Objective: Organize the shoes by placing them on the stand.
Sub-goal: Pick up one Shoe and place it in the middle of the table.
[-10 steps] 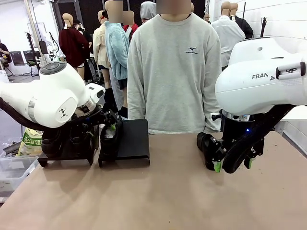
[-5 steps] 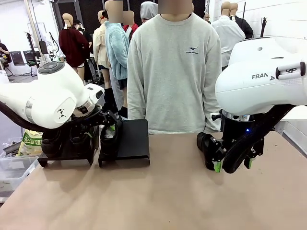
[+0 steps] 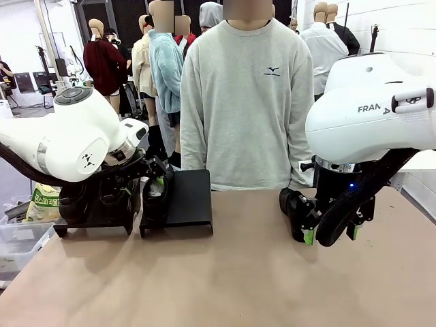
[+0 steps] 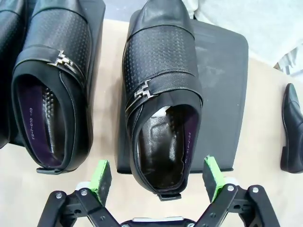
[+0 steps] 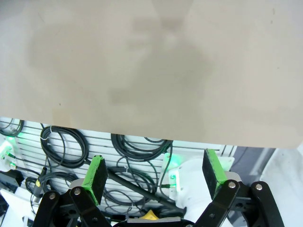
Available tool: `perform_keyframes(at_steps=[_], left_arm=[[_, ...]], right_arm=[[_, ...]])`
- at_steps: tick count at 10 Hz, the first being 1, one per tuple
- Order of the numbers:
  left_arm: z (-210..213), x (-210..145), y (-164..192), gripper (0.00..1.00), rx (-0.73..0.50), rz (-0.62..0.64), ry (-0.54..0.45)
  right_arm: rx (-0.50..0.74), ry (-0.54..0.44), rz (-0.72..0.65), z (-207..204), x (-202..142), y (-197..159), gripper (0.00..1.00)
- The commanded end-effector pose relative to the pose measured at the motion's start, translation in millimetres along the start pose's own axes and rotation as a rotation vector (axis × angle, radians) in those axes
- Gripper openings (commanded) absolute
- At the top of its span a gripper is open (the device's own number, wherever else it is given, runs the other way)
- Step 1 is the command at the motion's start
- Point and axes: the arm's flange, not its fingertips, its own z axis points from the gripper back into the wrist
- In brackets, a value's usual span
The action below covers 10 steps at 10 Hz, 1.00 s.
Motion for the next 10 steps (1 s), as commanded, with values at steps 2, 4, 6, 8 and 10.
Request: perform_keyframes(at_steps=[2,4,6,8,10], left_arm=[[0,0,0,1.00,0.000,0.000,0.000],[75,-32,-33,1.00,-0.040,-0.113,-0.183],[110,-63,-45,1.00,-0.130,-0.127,-0.143],[112,-99,-58,1.00,-0.134,-0.106,0.090],[99,-141,-84,1.00,-0.066,-0.069,0.244]], right_arm=[[0.019,0.004,-0.002,-1,2,2,1.00],[0.019,0.004,-0.002,-1,2,2,1.00],[0.019,0.004,-0.002,-1,2,2,1.00],[0.019,0.004,-0.002,-1,2,2,1.00],[0.019,0.004,-0.002,-1,2,2,1.00]])
